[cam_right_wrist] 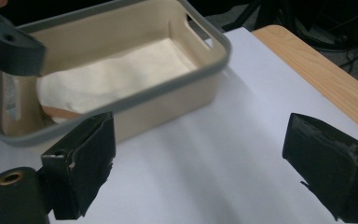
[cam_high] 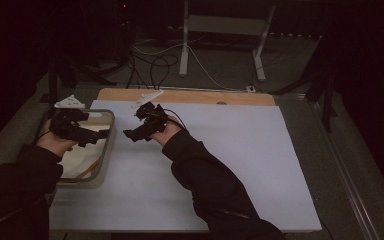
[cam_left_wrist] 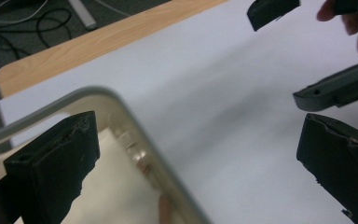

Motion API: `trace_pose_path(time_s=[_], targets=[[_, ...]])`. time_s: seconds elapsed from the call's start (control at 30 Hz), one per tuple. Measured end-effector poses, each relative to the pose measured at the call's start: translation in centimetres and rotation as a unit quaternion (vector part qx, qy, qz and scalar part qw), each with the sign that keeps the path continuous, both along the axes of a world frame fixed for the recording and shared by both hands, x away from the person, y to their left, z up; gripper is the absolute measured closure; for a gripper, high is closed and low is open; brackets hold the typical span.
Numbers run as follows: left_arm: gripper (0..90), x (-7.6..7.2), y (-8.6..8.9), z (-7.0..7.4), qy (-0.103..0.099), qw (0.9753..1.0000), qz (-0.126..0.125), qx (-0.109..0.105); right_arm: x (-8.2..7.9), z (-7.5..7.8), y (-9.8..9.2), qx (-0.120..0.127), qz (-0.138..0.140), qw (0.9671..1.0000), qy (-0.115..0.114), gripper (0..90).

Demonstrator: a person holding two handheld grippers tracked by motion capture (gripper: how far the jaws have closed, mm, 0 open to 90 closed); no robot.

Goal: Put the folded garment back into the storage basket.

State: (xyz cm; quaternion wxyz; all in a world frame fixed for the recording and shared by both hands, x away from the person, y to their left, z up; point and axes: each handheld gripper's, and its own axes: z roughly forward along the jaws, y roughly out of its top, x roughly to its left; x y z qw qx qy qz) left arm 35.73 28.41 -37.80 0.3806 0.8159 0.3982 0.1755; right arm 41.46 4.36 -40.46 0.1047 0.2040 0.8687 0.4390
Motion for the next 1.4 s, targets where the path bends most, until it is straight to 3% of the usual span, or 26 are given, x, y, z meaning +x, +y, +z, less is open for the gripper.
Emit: trace_pose_path(time_s=[0.3, 0.77, 1.07, 1.4], targets=[[0.5, -0.1, -3.3, 0.4, -0.009, 0.9993, -0.036, -0.009, 0.3, 0.1, -3.9, -0.001, -0.011, 0.9999, -0.004, 9.5], [0.5, -0.3, -7.9, -0.6, -0.01, 0.995, -0.099, -0.008, -0.3, -0.2, -8.3, -0.004, -0.006, 0.9999, -0.008, 9.6], [0.5, -1.0, -10.7, -1.8, -0.016, 0.989, -0.146, -0.02, -0.9, -1.2, -11.2, -0.004, -0.005, 0.9999, -0.009, 9.6], [0.5, -1.9, -13.3, -3.4, -0.022, 0.9827, -0.183, -0.019, -2.0, -2.8, -13.7, 0.01, -0.022, 0.9997, -0.005, 9.8]])
